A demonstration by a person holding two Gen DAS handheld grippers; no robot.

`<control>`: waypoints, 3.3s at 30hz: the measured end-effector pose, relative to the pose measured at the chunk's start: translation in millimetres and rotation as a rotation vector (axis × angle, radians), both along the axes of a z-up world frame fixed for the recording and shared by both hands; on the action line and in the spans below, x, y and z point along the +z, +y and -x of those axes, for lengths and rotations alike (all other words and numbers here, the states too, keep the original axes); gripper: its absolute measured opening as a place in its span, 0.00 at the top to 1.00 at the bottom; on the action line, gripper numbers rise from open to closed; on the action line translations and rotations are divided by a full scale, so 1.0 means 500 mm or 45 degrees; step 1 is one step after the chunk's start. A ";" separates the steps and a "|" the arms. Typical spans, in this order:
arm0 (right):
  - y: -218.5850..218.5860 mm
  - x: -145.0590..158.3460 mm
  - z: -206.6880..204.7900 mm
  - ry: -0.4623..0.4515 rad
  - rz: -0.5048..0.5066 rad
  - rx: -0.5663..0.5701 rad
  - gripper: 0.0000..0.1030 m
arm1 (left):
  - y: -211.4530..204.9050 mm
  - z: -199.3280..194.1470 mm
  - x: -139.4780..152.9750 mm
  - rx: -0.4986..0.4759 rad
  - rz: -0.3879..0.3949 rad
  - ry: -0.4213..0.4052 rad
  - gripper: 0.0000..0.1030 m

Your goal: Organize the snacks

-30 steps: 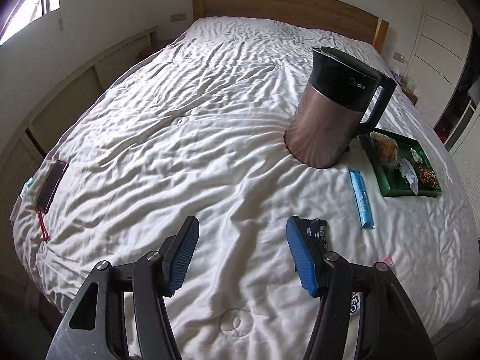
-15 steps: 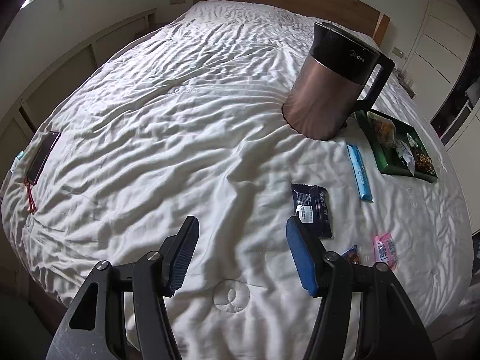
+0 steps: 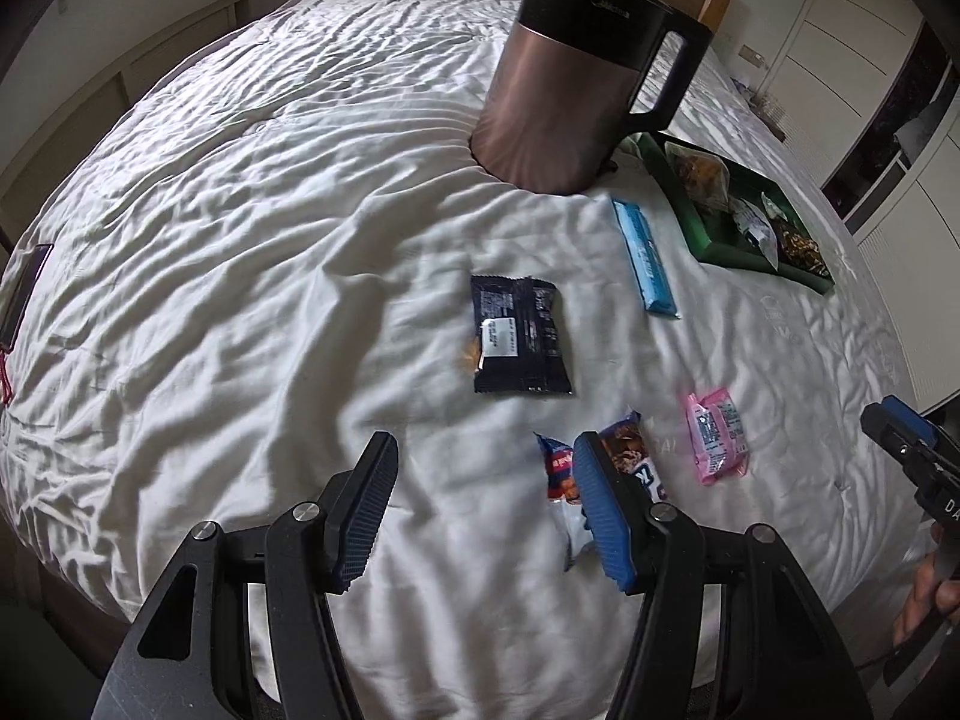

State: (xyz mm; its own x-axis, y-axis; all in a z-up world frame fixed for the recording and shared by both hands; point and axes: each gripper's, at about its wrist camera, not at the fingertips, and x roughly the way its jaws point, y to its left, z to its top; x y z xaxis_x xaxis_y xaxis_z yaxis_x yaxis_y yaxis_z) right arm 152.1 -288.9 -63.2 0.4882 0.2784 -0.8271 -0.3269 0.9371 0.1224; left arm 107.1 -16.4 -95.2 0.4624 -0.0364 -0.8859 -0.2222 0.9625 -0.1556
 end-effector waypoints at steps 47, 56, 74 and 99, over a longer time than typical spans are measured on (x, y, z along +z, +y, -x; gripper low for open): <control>0.090 -0.194 -0.066 0.279 0.006 0.142 0.33 | -0.143 -0.090 -0.183 -0.033 -0.003 0.217 0.36; 0.095 -0.233 -0.093 0.349 0.039 0.150 0.33 | -0.138 -0.102 -0.239 -0.004 -0.002 0.288 0.27; 0.106 -0.270 -0.114 0.395 0.057 0.149 0.33 | -0.172 -0.131 -0.311 -0.031 0.029 0.356 0.02; 0.113 -0.280 -0.128 0.383 0.080 0.149 0.90 | -0.114 -0.124 -0.260 0.083 0.039 0.332 0.45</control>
